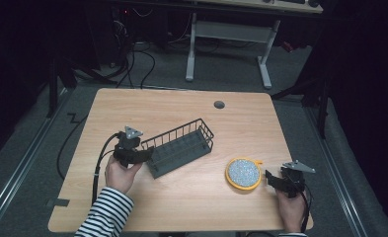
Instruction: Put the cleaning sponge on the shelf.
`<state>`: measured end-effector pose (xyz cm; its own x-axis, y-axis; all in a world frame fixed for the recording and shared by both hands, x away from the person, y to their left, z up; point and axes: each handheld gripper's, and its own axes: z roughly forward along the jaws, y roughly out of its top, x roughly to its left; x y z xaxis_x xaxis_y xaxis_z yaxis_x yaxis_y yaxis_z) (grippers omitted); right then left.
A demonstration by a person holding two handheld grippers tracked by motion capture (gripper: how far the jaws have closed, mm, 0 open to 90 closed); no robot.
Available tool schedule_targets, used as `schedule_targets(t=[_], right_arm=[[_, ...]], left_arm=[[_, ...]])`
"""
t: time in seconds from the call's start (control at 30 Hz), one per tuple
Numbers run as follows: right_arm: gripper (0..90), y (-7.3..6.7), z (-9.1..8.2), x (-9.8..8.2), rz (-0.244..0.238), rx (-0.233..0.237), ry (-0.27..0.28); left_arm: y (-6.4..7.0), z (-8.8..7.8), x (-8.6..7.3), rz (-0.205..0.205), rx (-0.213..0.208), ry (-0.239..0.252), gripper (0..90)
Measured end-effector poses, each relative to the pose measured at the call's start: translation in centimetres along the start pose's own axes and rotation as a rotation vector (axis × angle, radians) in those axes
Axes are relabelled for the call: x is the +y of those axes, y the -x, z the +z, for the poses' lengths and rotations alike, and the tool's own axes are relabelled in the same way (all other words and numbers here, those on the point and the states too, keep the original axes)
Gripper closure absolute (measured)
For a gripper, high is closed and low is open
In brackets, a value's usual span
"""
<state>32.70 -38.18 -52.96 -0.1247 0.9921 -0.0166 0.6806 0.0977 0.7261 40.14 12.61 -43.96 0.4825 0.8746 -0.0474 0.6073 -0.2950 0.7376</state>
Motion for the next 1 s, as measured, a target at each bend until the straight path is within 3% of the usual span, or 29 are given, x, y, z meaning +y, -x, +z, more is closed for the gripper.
schedule_targets(t=[0.3, 0.47, 0.67, 1.0], right_arm=[[32.6, 0.0, 0.0, 0.0, 0.000, -0.001, 0.000], [32.6, 0.0, 0.0, 0.0, 0.001, -0.001, 0.000], [32.6, 0.0, 0.0, 0.0, 0.001, -0.001, 0.000], [32.6, 0.0, 0.0, 0.0, 0.001, -0.001, 0.000]], left_arm=[[-1.4, -2.3, -0.4, -0.018, 0.008, 0.069, 37.1], [-2.6, -3.5, -1.5, -0.049, 0.015, 0.107, 37.0], [-4.2, -3.6, -3.9, -0.096, 0.034, 0.092, 37.0], [-5.9, -1.6, -8.2, -0.179, 0.066, 0.032, 36.5]])
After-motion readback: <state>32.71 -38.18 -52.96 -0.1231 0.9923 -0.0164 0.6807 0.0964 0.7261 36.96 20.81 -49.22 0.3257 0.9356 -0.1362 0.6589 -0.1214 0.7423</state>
